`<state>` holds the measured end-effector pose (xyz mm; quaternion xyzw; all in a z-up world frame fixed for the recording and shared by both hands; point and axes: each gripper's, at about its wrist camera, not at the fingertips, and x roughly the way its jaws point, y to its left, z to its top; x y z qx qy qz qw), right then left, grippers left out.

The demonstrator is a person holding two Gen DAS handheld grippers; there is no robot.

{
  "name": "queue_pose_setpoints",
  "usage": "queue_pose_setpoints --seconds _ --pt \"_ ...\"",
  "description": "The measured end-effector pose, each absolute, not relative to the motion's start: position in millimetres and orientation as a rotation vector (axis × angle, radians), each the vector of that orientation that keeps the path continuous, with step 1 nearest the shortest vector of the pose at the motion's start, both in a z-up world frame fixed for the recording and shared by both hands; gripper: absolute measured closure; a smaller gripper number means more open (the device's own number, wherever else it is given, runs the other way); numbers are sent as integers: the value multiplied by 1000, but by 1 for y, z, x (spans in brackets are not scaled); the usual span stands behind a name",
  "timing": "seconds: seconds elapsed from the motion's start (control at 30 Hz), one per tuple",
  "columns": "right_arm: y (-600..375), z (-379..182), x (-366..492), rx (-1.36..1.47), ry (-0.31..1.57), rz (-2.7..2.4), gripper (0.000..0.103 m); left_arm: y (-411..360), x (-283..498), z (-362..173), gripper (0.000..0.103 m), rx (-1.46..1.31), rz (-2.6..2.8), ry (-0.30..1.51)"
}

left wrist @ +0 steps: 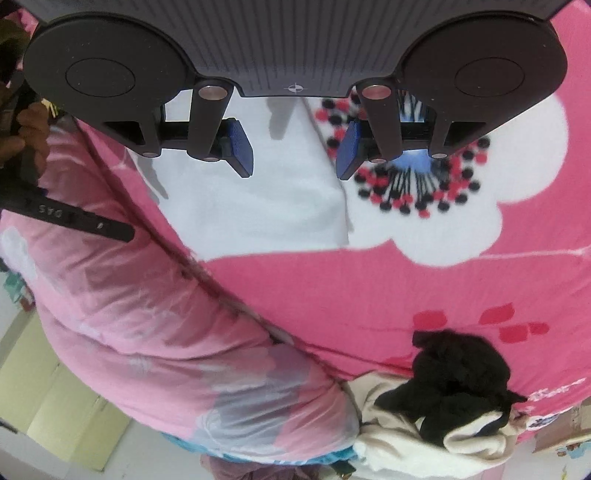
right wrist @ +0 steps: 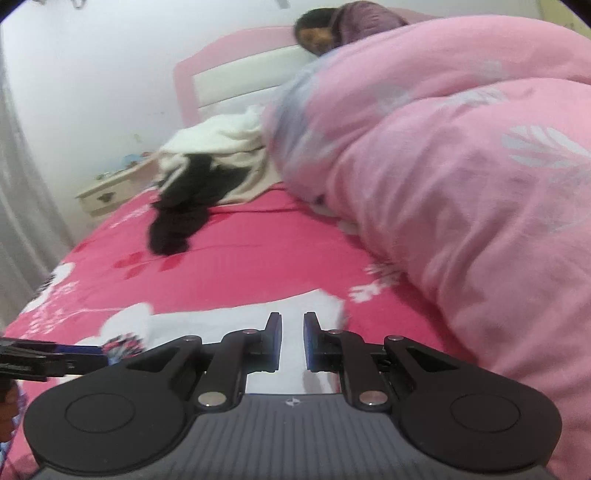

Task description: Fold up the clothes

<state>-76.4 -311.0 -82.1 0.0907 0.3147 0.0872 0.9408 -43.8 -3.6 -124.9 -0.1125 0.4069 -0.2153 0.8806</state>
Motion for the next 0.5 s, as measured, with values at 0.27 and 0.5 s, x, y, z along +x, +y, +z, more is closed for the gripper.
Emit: queue_pose_setpoints --seconds 0.27,0.5 --pt "-304 -75 -109 218 689 251 89 -11 -69 -122 54 -231 -456 932" --pt "-301 -72 -136 210 703 311 89 -19 -80 -121 53 -190 -468 955"
